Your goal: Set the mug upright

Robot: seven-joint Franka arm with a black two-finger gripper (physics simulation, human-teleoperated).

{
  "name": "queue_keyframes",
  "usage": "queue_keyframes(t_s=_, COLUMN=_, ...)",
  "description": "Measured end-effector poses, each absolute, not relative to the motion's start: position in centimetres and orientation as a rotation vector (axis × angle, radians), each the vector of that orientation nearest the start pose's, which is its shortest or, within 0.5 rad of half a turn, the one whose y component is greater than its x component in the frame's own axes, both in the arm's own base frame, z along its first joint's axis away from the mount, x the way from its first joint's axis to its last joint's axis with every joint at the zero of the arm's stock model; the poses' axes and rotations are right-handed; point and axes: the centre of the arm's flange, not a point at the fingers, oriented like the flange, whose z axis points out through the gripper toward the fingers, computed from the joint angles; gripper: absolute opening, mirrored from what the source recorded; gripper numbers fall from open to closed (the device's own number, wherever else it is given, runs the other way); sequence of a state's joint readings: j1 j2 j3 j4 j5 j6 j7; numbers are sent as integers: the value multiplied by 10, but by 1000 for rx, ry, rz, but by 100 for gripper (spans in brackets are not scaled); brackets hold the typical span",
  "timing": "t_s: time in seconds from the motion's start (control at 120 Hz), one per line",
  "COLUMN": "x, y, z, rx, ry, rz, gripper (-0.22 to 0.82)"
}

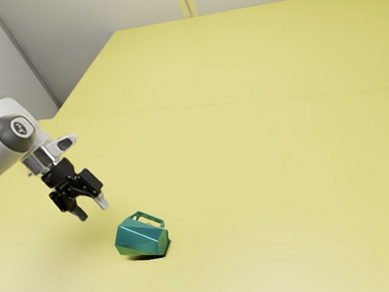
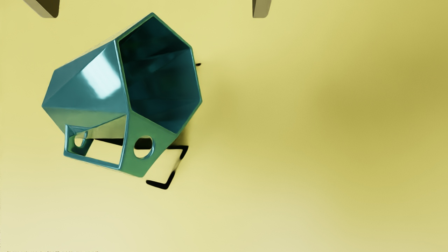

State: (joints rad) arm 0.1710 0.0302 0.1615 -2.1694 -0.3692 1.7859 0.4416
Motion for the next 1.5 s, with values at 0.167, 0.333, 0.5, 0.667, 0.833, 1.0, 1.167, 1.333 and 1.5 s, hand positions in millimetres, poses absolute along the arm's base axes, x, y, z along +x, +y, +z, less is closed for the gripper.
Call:
queue_keyframes(t_s=0.167, x=478, y=126, z=342, rx=-3618, ry=-107, rz=489, gripper=60)
queue_keyframes(t_s=0.333, x=476, y=121, z=326, rx=-3676, ry=-135, rz=515, gripper=60)
queue_keyframes(t_s=0.5, x=470, y=117, z=313, rx=-3725, ry=-156, rz=532, gripper=60)
queue_keyframes(t_s=0.667, x=465, y=111, z=305, rx=-3751, ry=-145, rz=548, gripper=60)
queue_keyframes(t_s=0.833, x=466, y=101, z=304, rx=-3776, ry=-112, rz=541, gripper=60)
queue_keyframes(t_s=1.0, x=466, y=95, z=300, rx=-3801, ry=-107, rz=540, gripper=60)
queue_keyframes(t_s=1.167, x=468, y=87, z=294, rx=-3831, ry=-107, rz=543, gripper=60)
queue_keyframes(t_s=1.333, x=463, y=82, z=287, rx=-3868, ry=-140, rz=552, gripper=60)
queue_keyframes(t_s=1.5, x=461, y=80, z=285, rx=-3888, ry=-149, rz=552, gripper=55)
